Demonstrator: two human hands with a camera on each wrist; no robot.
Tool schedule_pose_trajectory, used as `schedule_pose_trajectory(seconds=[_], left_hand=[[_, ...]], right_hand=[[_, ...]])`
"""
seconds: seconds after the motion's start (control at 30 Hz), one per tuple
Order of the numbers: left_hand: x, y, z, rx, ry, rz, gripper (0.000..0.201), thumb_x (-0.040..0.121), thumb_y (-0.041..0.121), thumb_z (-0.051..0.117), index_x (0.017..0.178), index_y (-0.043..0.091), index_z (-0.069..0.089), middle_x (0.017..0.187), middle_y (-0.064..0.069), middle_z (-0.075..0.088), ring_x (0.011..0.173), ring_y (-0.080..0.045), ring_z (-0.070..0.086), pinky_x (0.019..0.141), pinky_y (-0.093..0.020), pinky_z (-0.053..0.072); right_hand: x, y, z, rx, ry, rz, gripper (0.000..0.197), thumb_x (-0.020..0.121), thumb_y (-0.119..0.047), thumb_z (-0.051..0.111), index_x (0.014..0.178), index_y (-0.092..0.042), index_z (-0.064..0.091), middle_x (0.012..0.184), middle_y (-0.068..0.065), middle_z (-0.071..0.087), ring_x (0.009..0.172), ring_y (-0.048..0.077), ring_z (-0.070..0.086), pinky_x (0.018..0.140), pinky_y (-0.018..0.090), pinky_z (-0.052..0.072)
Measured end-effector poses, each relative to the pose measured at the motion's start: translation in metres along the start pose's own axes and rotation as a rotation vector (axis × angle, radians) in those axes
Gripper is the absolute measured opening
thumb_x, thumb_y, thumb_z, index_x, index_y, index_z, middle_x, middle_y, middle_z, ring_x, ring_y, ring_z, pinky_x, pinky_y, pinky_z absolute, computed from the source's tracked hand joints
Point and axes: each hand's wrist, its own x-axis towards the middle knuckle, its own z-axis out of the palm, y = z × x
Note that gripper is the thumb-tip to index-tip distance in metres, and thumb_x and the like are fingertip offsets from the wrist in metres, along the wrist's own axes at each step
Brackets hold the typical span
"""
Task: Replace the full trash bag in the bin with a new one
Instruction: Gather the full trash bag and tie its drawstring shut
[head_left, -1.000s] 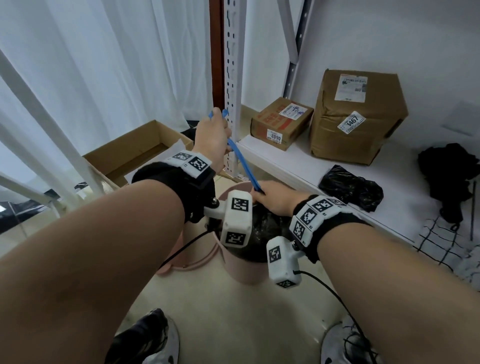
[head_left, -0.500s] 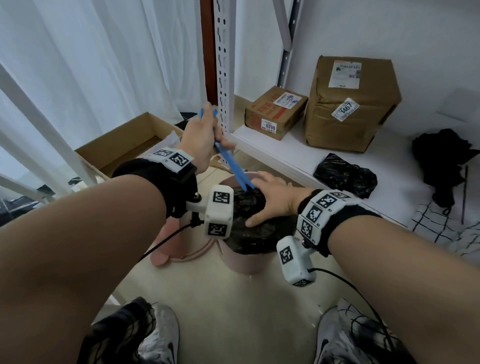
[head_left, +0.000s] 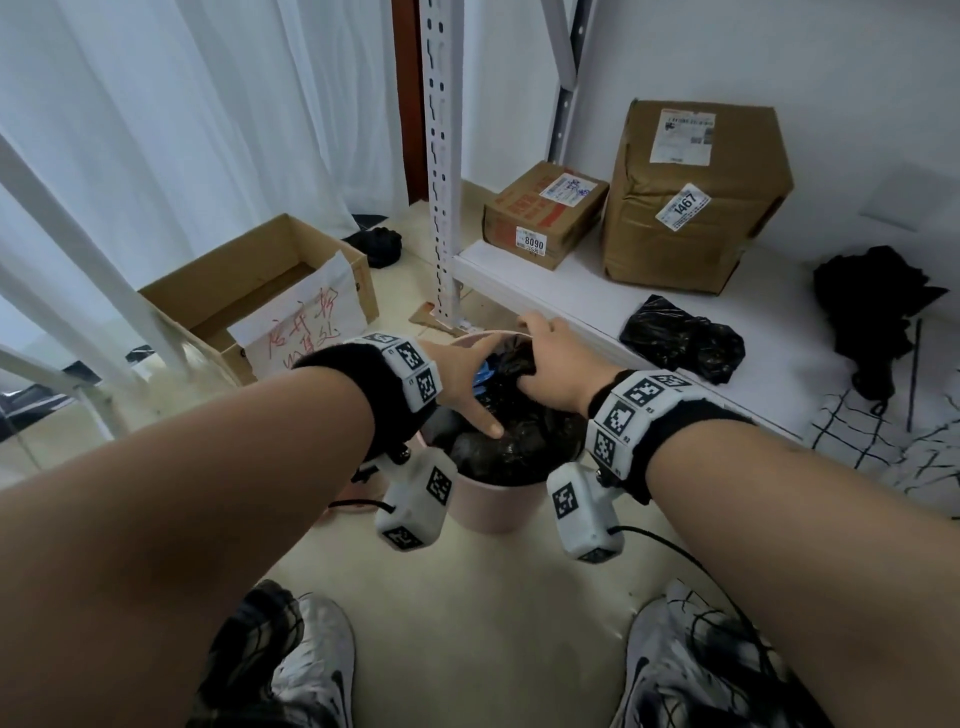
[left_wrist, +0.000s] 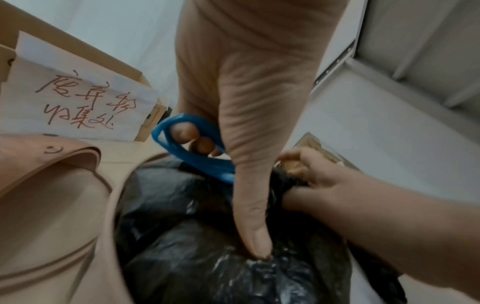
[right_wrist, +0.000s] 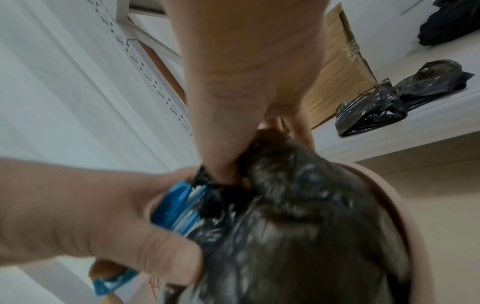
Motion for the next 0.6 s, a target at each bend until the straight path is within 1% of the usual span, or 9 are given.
schedule_pose_trajectory(seconds=[0.07, 0.1, 0.13, 0.17, 0.23, 0.3, 0.37, 0.47, 0.6], left_hand=[[0.008, -0.001, 0.012, 0.062, 0.053, -0.022, 0.129, 0.066, 0.055, 0.077, 0.150, 0.021, -0.016, 0.160, -0.007, 0.013, 0.144, -0.025, 0.024, 0.116, -0.042, 0.027], [0.010, 0.000, 0.015, 0.079, 0.080, -0.028, 0.127, 0.068, 0.054, 0.076, 0.150, 0.018, -0.014, 0.159, -0.010, 0.017, 0.142, -0.027, 0.028, 0.114, -0.042, 0.030], [0.010, 0.002, 0.017, 0.088, 0.102, -0.029, 0.123, 0.070, 0.052, 0.075, 0.151, 0.015, -0.010, 0.156, -0.013, 0.024, 0.139, -0.029, 0.033, 0.112, -0.042, 0.033], [0.009, 0.004, 0.018, 0.097, 0.106, -0.024, 0.117, 0.073, 0.050, 0.073, 0.151, 0.013, -0.005, 0.153, -0.015, 0.030, 0.136, -0.030, 0.037, 0.110, -0.040, 0.035], [0.006, 0.007, 0.023, 0.112, 0.054, -0.011, 0.110, 0.076, 0.050, 0.071, 0.151, 0.011, 0.000, 0.148, -0.015, 0.038, 0.131, -0.030, 0.043, 0.108, -0.035, 0.036], [0.004, 0.008, 0.030, 0.135, -0.023, -0.022, 0.111, 0.077, 0.052, 0.069, 0.152, 0.014, -0.003, 0.147, -0.014, 0.040, 0.130, -0.029, 0.046, 0.107, -0.035, 0.036], [0.005, 0.006, 0.037, 0.165, -0.030, -0.025, 0.109, 0.078, 0.051, 0.068, 0.152, 0.018, -0.005, 0.142, -0.015, 0.046, 0.124, -0.030, 0.050, 0.103, -0.035, 0.039], [0.012, 0.002, 0.039, 0.201, 0.010, -0.024, 0.104, 0.080, 0.047, 0.069, 0.152, 0.023, -0.002, 0.136, -0.018, 0.049, 0.119, -0.031, 0.052, 0.099, -0.036, 0.042], [0.023, -0.005, 0.039, 0.230, 0.052, -0.071, 0.092, 0.083, 0.047, 0.065, 0.152, 0.029, 0.007, 0.139, -0.019, 0.040, 0.125, -0.033, 0.046, 0.103, -0.040, 0.040]], right_hand=[[-0.007, 0.006, -0.003, 0.101, -0.097, -0.108, 0.085, 0.082, -0.032, 0.065, 0.149, -0.027, 0.013, 0.152, 0.011, 0.021, 0.137, 0.030, 0.034, 0.114, 0.042, 0.032], [-0.012, 0.008, -0.004, 0.105, -0.148, -0.151, 0.091, 0.081, -0.040, 0.067, 0.151, -0.031, 0.008, 0.156, 0.008, 0.013, 0.143, 0.028, 0.024, 0.118, 0.040, 0.025], [-0.016, 0.011, -0.004, 0.070, -0.202, -0.168, 0.098, 0.079, -0.048, 0.068, 0.151, -0.035, 0.003, 0.159, 0.006, 0.004, 0.146, 0.029, 0.014, 0.120, 0.041, 0.018], [-0.019, 0.014, -0.003, -0.002, -0.257, -0.169, 0.105, 0.075, -0.055, 0.069, 0.150, -0.038, -0.003, 0.160, 0.004, -0.006, 0.148, 0.030, 0.006, 0.120, 0.044, 0.015], [-0.023, 0.020, 0.002, -0.201, -0.352, -0.157, 0.117, 0.069, -0.061, 0.071, 0.146, -0.043, -0.014, 0.159, 0.000, -0.018, 0.148, 0.033, -0.004, 0.119, 0.054, 0.011], [-0.023, 0.027, 0.013, -0.386, -0.369, -0.150, 0.121, 0.066, -0.063, 0.071, 0.144, -0.045, -0.020, 0.159, -0.001, -0.021, 0.148, 0.033, -0.006, 0.116, 0.061, 0.005], [-0.021, 0.030, 0.022, -0.495, -0.332, -0.139, 0.119, 0.068, -0.063, 0.070, 0.144, -0.044, -0.019, 0.160, 0.000, -0.018, 0.148, 0.034, -0.003, 0.114, 0.064, -0.001], [-0.014, 0.034, 0.025, -0.522, -0.311, -0.126, 0.112, 0.072, -0.062, 0.067, 0.147, -0.043, -0.015, 0.161, 0.000, -0.014, 0.148, 0.035, 0.001, 0.114, 0.063, -0.003], [-0.006, 0.041, 0.027, -0.520, -0.296, -0.104, 0.102, 0.078, -0.061, 0.061, 0.148, -0.043, -0.010, 0.161, 0.000, -0.011, 0.148, 0.034, 0.001, 0.115, 0.061, -0.004]])
